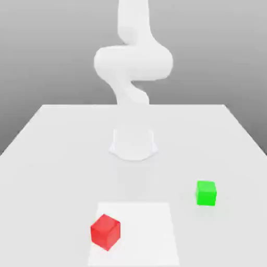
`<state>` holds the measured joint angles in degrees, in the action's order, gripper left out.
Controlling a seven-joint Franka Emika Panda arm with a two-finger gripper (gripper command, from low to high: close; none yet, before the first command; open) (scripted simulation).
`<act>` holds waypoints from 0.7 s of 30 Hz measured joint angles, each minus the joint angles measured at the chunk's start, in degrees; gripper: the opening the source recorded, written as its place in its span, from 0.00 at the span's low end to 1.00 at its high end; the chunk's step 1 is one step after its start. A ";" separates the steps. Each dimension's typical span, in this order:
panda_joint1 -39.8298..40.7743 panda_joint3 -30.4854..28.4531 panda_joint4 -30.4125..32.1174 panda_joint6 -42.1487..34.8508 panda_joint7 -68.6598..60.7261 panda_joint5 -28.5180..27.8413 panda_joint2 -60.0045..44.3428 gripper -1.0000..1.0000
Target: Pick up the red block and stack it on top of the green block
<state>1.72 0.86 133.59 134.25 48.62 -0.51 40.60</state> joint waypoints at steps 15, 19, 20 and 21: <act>7.61 1.99 10.88 14.87 16.65 -2.90 -31.57 0.50; 8.87 1.55 13.76 18.82 20.03 -2.26 -39.82 0.50; 9.15 1.47 14.48 19.81 20.67 -1.82 -41.87 0.50; 9.24 1.45 15.20 20.79 21.19 -1.24 -43.92 0.50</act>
<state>10.97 2.31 148.79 155.04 69.81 -1.74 -3.32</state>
